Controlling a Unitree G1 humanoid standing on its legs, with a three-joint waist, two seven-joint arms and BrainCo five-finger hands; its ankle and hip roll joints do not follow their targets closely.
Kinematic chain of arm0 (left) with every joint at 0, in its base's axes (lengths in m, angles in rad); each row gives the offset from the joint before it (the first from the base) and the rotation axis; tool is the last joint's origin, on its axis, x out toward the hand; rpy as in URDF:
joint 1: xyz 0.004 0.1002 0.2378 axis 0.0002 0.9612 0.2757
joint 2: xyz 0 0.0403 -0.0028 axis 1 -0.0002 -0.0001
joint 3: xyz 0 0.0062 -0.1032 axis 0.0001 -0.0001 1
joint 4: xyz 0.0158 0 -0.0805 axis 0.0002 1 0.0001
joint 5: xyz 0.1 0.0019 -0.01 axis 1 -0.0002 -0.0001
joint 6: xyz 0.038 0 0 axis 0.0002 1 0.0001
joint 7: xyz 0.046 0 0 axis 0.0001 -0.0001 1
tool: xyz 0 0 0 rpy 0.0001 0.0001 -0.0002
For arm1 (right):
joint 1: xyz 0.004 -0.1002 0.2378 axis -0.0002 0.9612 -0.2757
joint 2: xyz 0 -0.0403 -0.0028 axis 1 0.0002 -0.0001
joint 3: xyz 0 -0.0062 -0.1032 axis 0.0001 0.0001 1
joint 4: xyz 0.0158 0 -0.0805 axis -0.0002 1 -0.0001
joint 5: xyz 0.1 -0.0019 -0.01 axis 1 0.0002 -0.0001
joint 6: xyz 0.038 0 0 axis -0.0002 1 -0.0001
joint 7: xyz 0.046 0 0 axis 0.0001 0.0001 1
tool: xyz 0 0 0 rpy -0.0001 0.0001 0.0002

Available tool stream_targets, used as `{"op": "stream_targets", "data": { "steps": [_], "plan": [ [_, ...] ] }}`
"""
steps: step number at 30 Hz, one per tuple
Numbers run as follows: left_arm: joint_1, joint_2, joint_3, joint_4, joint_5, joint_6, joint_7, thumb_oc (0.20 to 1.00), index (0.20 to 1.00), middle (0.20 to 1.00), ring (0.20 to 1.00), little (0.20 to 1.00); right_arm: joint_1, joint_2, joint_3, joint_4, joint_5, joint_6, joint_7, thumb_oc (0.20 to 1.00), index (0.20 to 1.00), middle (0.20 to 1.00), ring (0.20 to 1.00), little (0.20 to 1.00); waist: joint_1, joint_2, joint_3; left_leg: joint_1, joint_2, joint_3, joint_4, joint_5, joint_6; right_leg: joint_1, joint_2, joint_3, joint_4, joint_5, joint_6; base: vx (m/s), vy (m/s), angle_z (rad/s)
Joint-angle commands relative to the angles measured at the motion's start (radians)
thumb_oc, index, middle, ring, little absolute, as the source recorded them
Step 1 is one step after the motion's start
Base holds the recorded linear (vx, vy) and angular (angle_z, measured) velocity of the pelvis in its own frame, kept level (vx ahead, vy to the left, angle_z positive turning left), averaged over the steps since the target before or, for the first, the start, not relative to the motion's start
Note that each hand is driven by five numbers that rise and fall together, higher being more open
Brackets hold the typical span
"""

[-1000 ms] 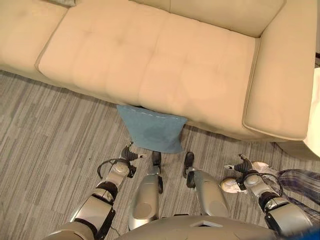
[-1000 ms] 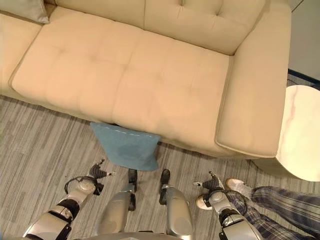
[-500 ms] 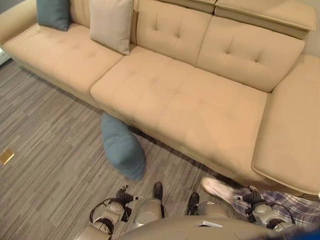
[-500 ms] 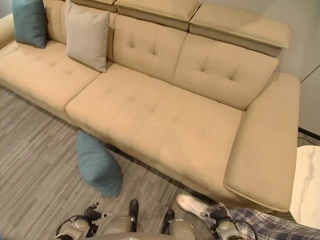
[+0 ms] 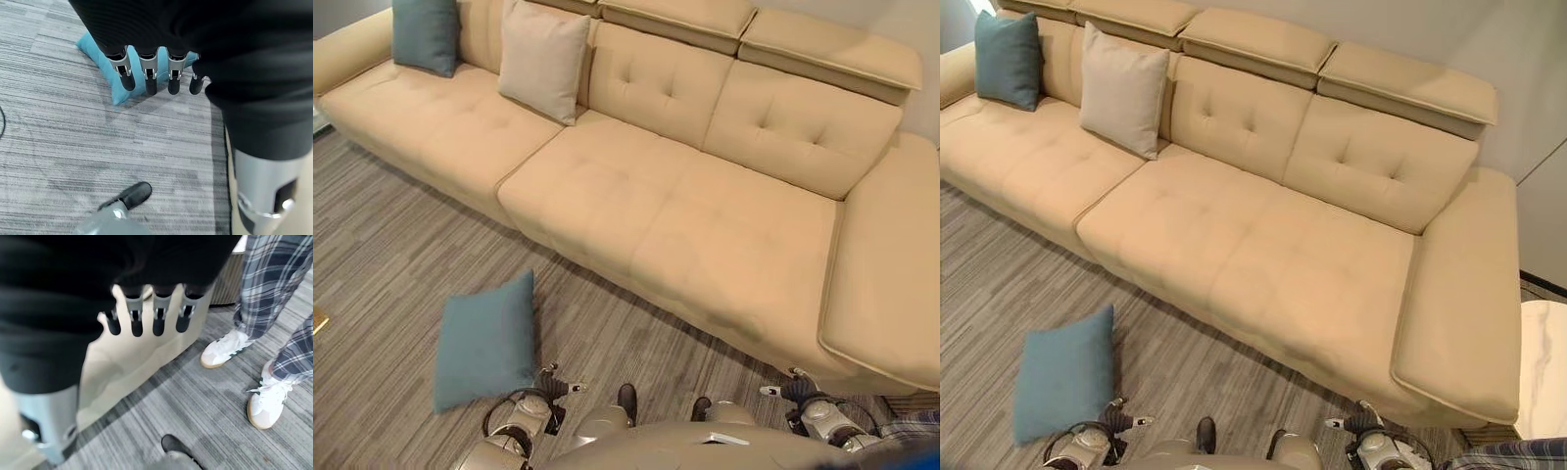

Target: Pick up all the scattered cushions and arrange them neatly on the sofa.

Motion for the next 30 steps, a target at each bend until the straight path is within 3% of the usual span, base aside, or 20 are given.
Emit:
{"op": "stream_targets", "data": {
  "steps": [1,5,8,10,14,21,25,30],
  "plan": [
    [-0.007,0.011,0.014,0.040,0.038,-0.016,-0.004,1.000,1.000,1.000,1.000,1.000,0.019,-0.002,0.006,0.000,-0.005,-0.008,-0.011,1.000,1.000,1.000,1.000,1.000,-0.011,-0.028,-0.015,-0.022,-0.056,-0.100,0.013,-0.034,-0.054,0.036,0.117,0.117,-0.243,0.124,0.002,0.03,-0.029,0.83],
    [-0.011,0.003,0.020,0.035,0.028,-0.023,-0.002,1.000,1.000,1.000,1.000,1.000,0.023,-0.007,0.005,0.001,-0.006,-0.009,-0.015,1.000,1.000,1.000,1.000,1.000,0.000,-0.035,-0.038,-0.040,-0.065,-0.132,-0.007,-0.022,-0.080,0.082,0.109,0.090,-0.346,0.143,-0.012,0.03,-0.110,0.82],
    [-0.016,-0.004,0.013,0.026,0.026,-0.024,-0.005,1.000,1.000,1.000,1.000,1.000,0.020,-0.021,0.005,-0.008,-0.008,-0.012,-0.017,1.000,1.000,1.000,1.000,1.000,0.001,-0.041,-0.020,-0.091,-0.082,-0.145,0.079,-0.037,-0.095,0.098,0.103,0.073,-0.389,0.160,-0.016,0.00,-0.072,0.58],
    [-0.024,-0.009,0.004,0.021,0.025,-0.027,-0.005,1.000,1.000,1.000,1.000,1.000,0.014,-0.032,0.009,-0.013,-0.012,-0.013,-0.018,1.000,1.000,1.000,1.000,1.000,0.001,-0.043,-0.005,-0.137,-0.084,-0.112,0.144,-0.052,-0.108,0.107,0.091,0.049,-0.416,0.169,-0.019,-0.10,-0.023,0.76],
    [-0.021,-0.009,0.013,0.004,0.022,-0.026,0.002,1.000,1.000,1.000,1.000,1.000,0.008,-0.037,0.037,-0.030,-0.032,-0.010,-0.013,1.000,1.000,1.000,1.000,1.000,0.000,-0.064,0.000,-0.147,-0.028,0.031,0.241,-0.121,-0.097,0.123,0.056,-0.018,-0.456,0.192,-0.021,-0.04,-0.005,0.80],
    [-0.004,0.008,0.025,0.009,0.039,-0.017,-0.001,1.000,1.000,1.000,1.000,1.000,0.013,-0.022,0.053,-0.033,-0.052,-0.005,-0.009,1.000,1.000,1.000,1.000,1.000,0.009,-0.087,0.004,-0.111,0.067,0.119,0.212,-0.127,-0.115,0.150,0.023,-0.157,-0.463,0.180,-0.021,0.02,0.018,0.74],
    [0.004,0.021,0.028,0.019,0.057,-0.013,-0.004,1.000,1.000,1.000,1.000,1.000,0.015,-0.008,0.053,-0.035,-0.058,-0.004,-0.010,1.000,1.000,1.000,1.000,1.000,0.008,-0.089,-0.008,-0.073,0.059,0.105,0.133,-0.113,-0.110,0.150,0.013,-0.173,-0.450,0.182,-0.011,0.04,0.142,0.55],
    [0.003,0.033,0.031,0.019,0.058,-0.014,-0.006,1.000,1.000,1.000,1.000,1.000,0.004,0.005,0.056,-0.035,-0.070,0.003,-0.009,1.000,1.000,1.000,1.000,1.000,0.004,-0.080,-0.017,-0.053,0.005,0.058,0.069,-0.100,-0.077,0.097,-0.017,-0.116,-0.375,0.187,0.012,0.00,0.275,0.03]
  ]
}}
